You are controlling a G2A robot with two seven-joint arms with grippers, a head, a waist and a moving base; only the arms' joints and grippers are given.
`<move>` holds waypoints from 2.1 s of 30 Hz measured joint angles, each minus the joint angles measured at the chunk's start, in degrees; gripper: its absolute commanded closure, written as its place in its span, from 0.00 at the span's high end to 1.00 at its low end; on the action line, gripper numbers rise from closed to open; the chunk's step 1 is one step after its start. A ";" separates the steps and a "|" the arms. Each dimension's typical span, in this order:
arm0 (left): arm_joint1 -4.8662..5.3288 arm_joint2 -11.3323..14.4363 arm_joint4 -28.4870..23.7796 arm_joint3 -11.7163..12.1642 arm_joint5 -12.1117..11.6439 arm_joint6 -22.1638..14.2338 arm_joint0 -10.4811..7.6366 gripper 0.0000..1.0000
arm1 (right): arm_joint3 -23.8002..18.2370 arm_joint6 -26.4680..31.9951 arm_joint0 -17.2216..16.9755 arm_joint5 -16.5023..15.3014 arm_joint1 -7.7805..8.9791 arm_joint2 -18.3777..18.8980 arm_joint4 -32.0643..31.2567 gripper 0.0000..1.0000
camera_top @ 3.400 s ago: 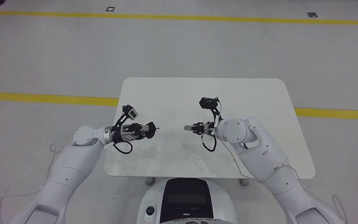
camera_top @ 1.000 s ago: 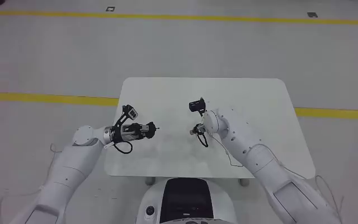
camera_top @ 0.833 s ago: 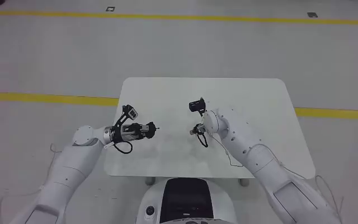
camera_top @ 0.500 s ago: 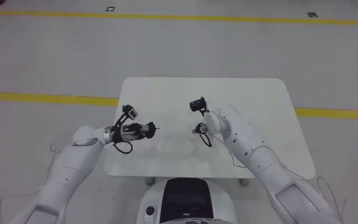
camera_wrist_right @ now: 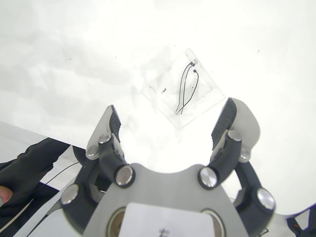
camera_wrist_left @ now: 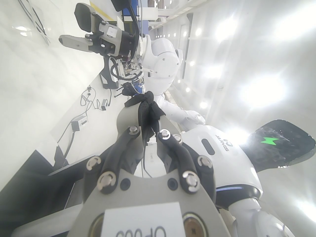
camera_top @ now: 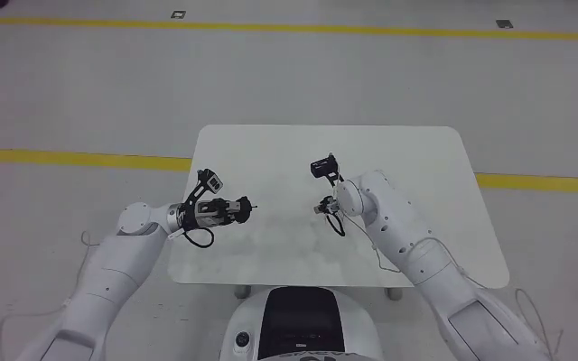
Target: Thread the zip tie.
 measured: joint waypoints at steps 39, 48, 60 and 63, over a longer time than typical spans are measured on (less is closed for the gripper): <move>0.00 0.00 0.00 0.00 0.00 0.00 0.00 0.00 | 20.91 -4.59 8.88 -0.46 -5.85 -7.80 5.78 0.00; 0.00 0.00 0.00 0.00 0.00 0.00 0.00 0.00 | 23.72 -4.28 10.31 -2.43 -7.09 -9.50 5.99 0.00; 0.00 0.00 0.00 0.00 0.00 0.00 0.00 0.00 | 25.72 -5.71 11.11 -2.31 -7.84 -9.22 6.39 0.00; 0.00 0.00 0.00 0.00 0.00 0.00 0.00 0.00 | 25.46 -6.26 10.87 -0.28 -7.84 -9.00 5.25 0.00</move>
